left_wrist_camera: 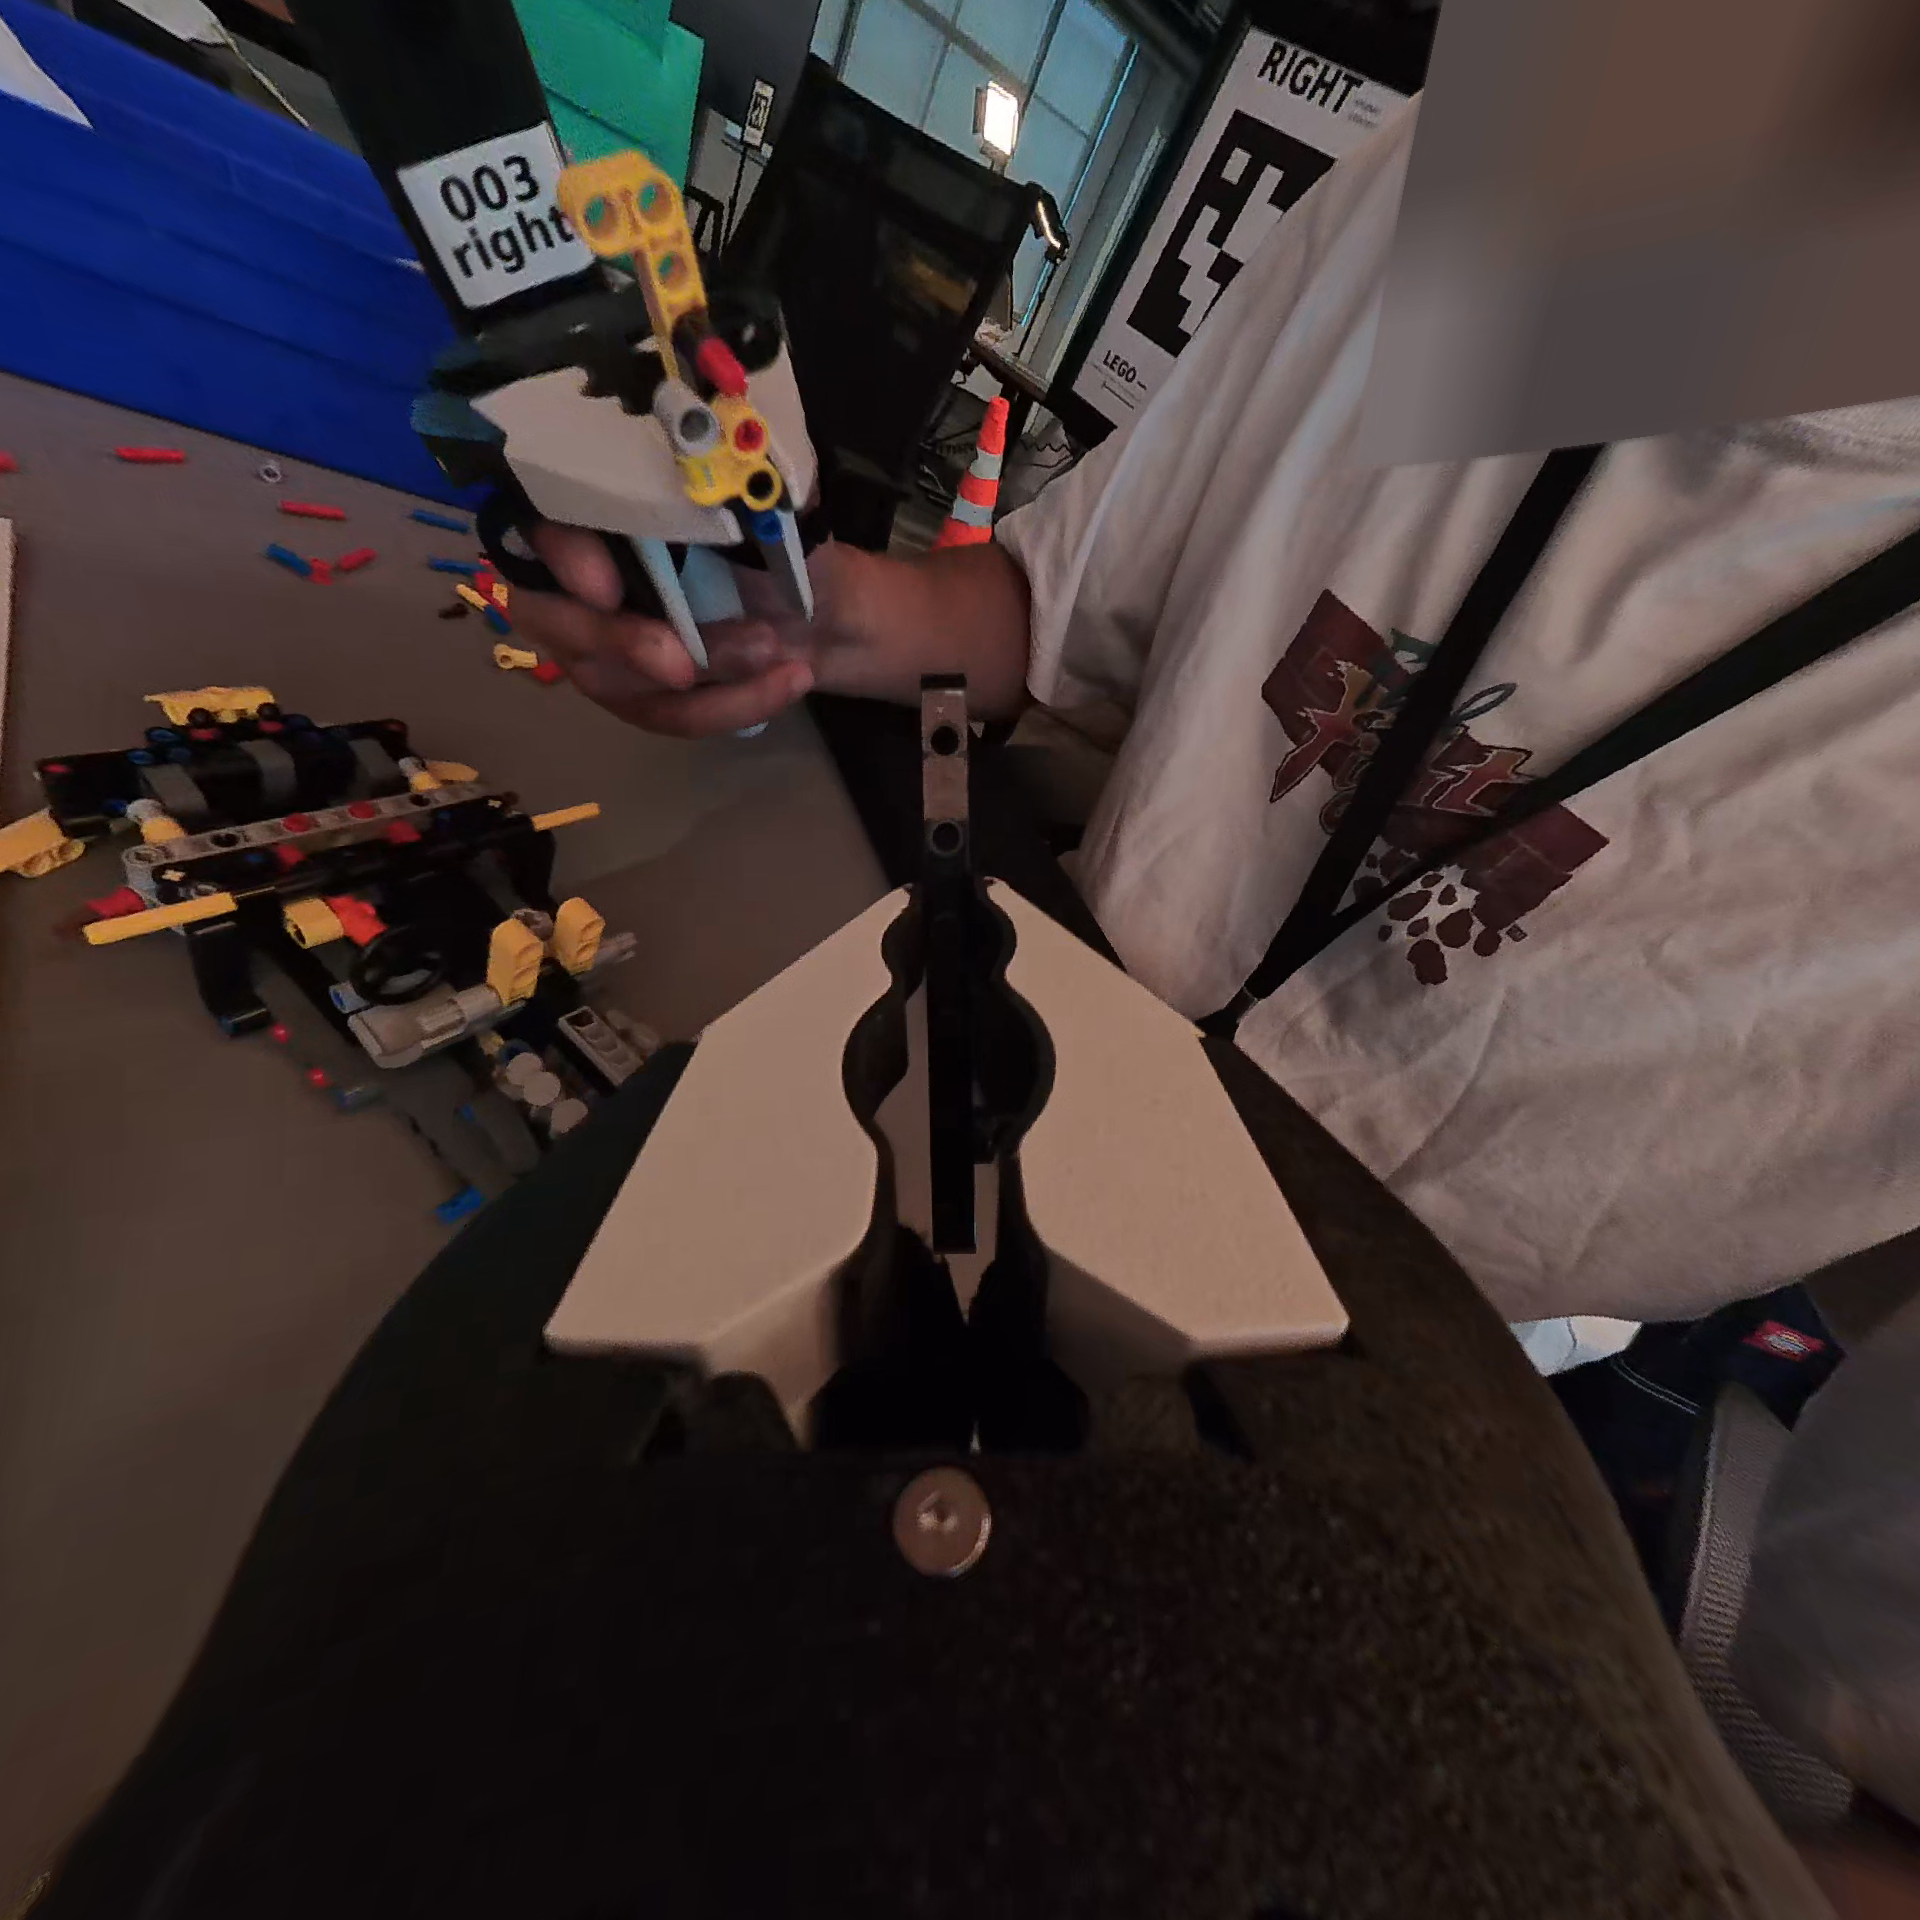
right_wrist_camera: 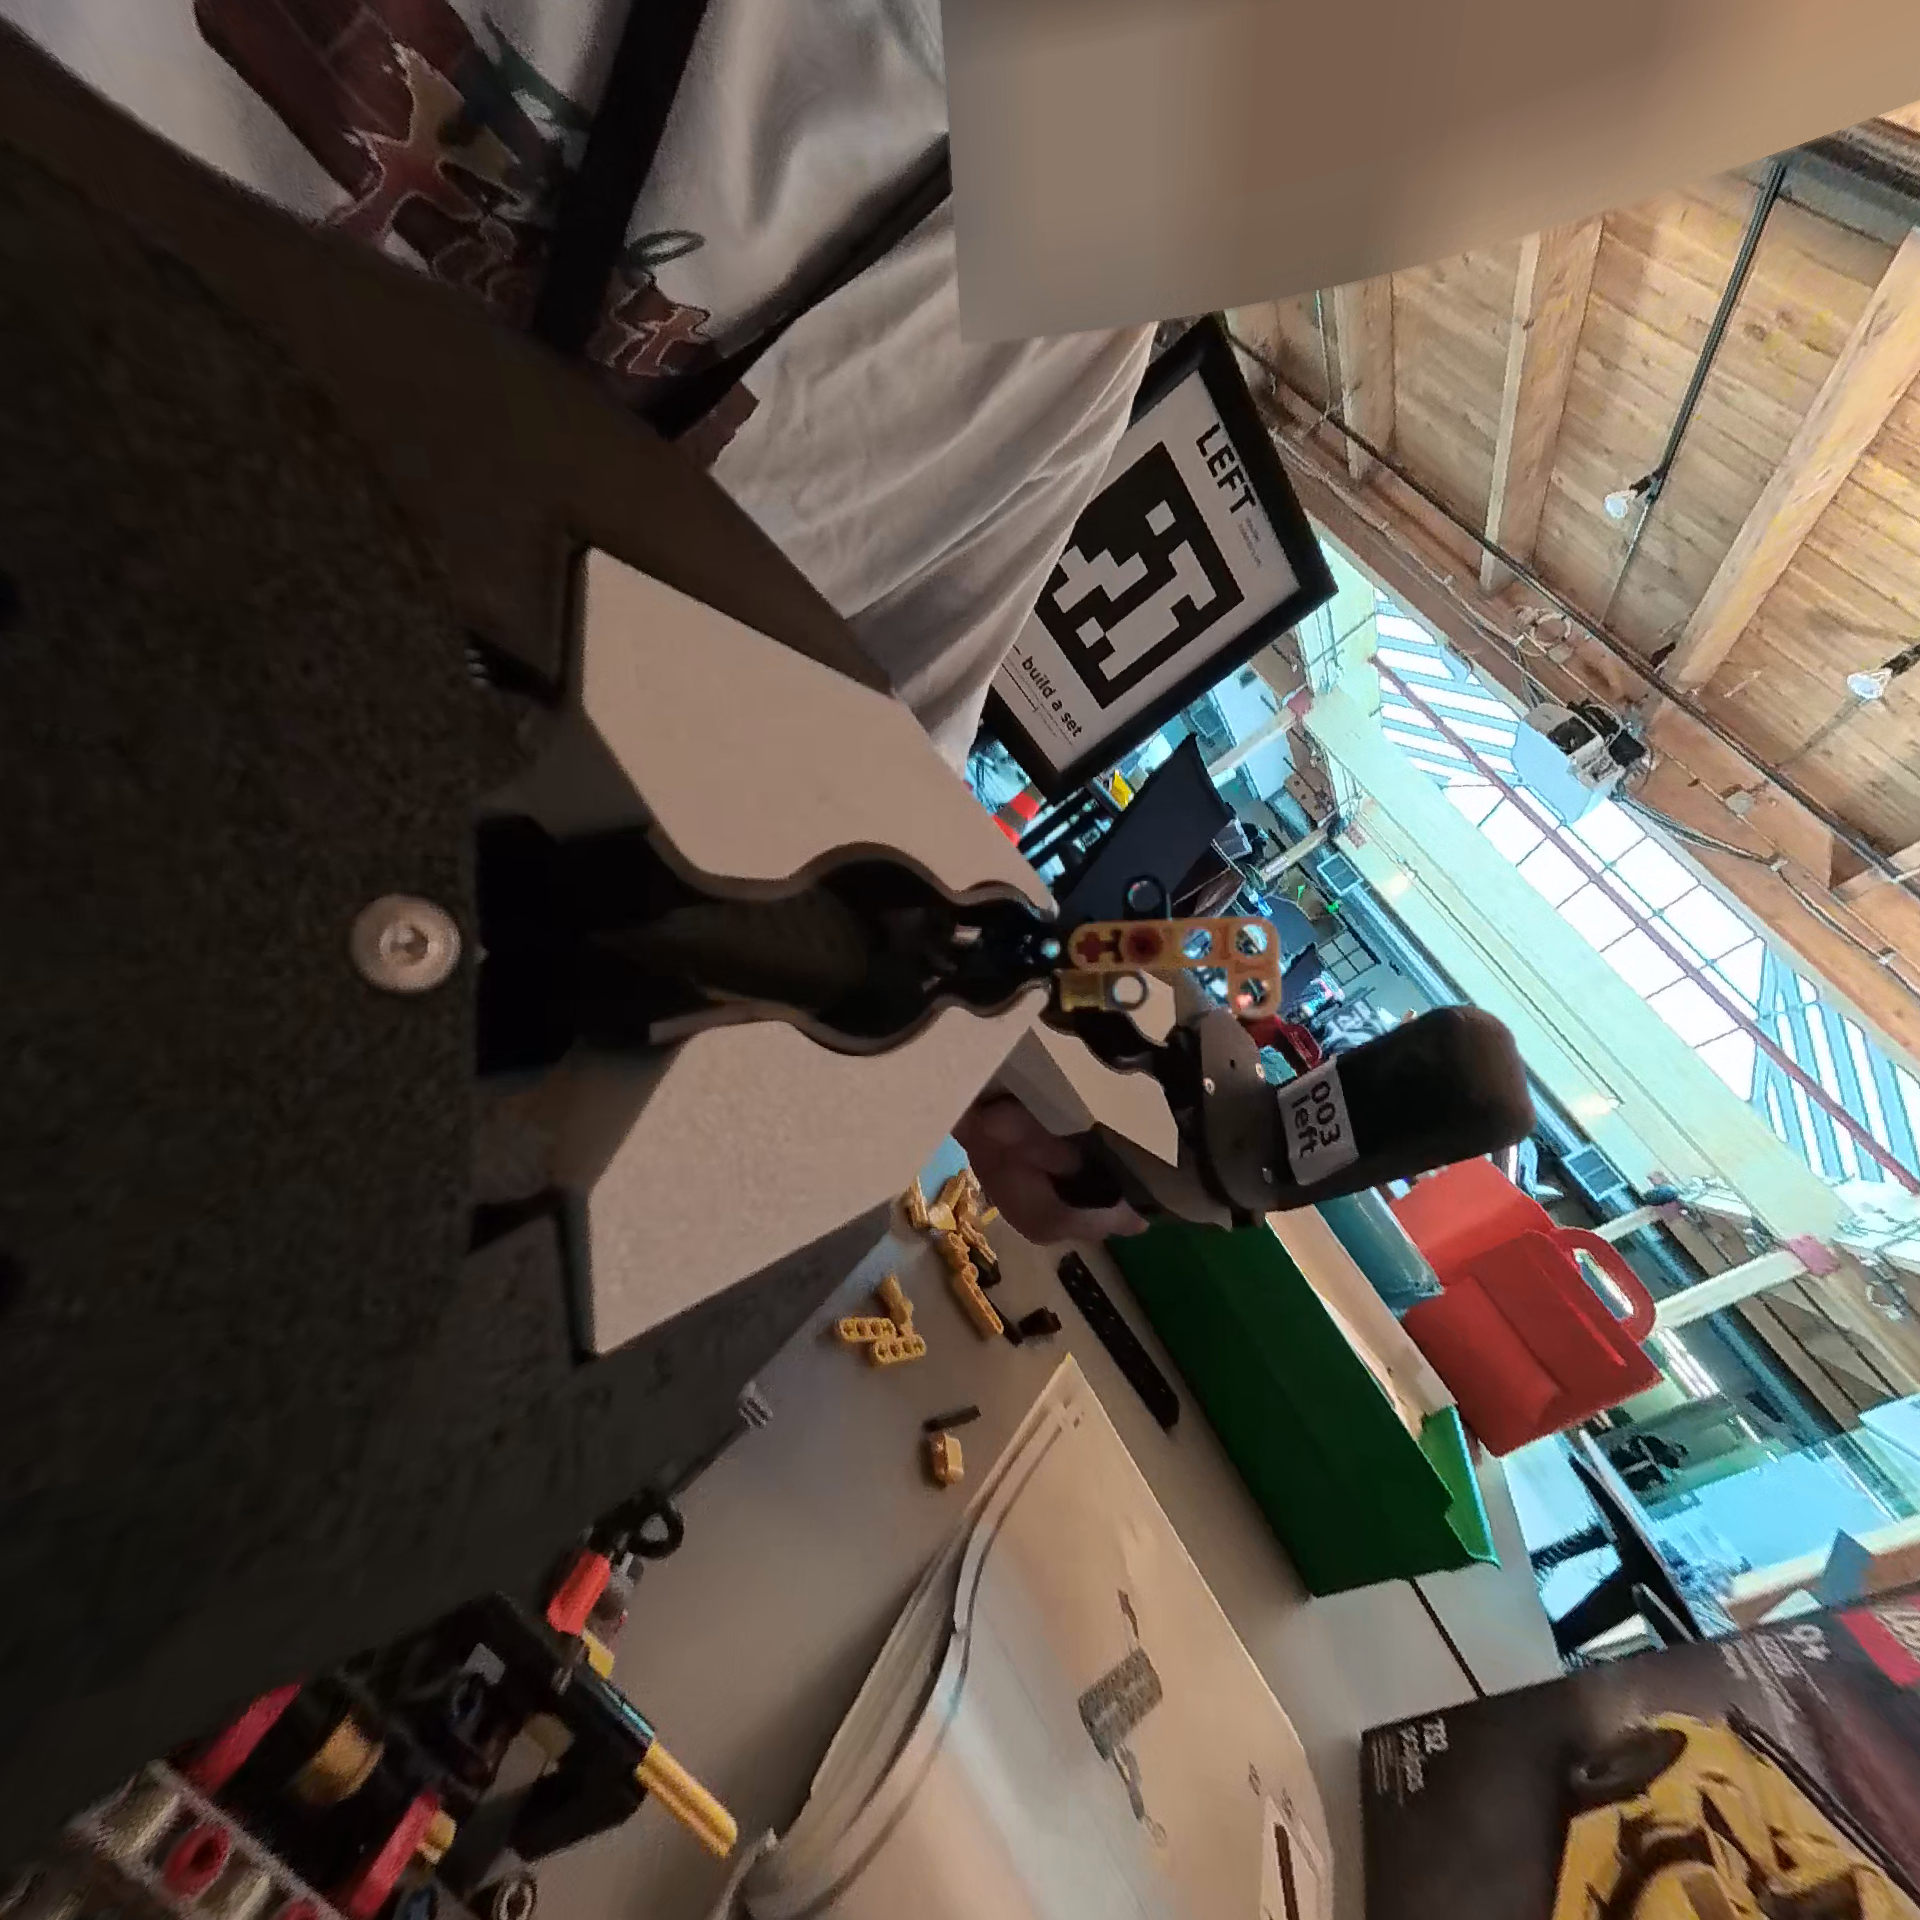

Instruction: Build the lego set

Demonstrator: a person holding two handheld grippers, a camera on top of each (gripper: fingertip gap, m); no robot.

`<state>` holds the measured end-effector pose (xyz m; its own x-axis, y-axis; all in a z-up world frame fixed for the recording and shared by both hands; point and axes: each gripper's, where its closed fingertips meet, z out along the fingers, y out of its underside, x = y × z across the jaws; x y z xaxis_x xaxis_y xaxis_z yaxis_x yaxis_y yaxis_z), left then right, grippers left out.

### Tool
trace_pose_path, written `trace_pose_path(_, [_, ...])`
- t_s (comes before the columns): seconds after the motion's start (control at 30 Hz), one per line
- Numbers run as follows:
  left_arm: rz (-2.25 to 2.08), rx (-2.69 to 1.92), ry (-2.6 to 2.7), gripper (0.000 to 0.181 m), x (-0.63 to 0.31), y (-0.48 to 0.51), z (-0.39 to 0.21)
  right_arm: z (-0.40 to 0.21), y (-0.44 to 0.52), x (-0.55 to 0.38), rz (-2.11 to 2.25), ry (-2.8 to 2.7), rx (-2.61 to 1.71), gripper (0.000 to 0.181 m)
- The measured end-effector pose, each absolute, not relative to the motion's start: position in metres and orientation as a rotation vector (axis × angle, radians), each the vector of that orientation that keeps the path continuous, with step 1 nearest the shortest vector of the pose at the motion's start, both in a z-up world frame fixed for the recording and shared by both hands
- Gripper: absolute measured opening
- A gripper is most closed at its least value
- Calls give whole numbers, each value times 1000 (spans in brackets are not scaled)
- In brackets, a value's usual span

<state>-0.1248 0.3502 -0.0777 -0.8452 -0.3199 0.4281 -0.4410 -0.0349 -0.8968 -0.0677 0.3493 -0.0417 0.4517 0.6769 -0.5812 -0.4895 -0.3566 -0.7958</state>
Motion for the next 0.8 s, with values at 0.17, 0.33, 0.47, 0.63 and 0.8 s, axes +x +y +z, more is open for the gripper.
trace_pose_path(0.17, [2101, 802, -2122, 9, -124, 348, -70, -45, 346, -78, 1293, -214, -1512, 7])
trace_pose_path(0.33, [2124, 766, -2171, 9, -124, 344, -70, -53, 346, -87, 1354, -214, -1544, 7])
trace_pose_path(0.47, [2120, 756, -2150, 9, -124, 339, -70, -53, 345, -89, 1424, -193, -1528, 7])
trace_pose_path(0.63, [2153, 720, -2102, 9, -125, 334, -65, -47, 340, -96, 1616, -164, -1479, 6])
trace_pose_path(0.8, [2131, 659, -2125, 9, -131, 326, -65, -45, 336, -107, 1763, -160, -1445, 6])
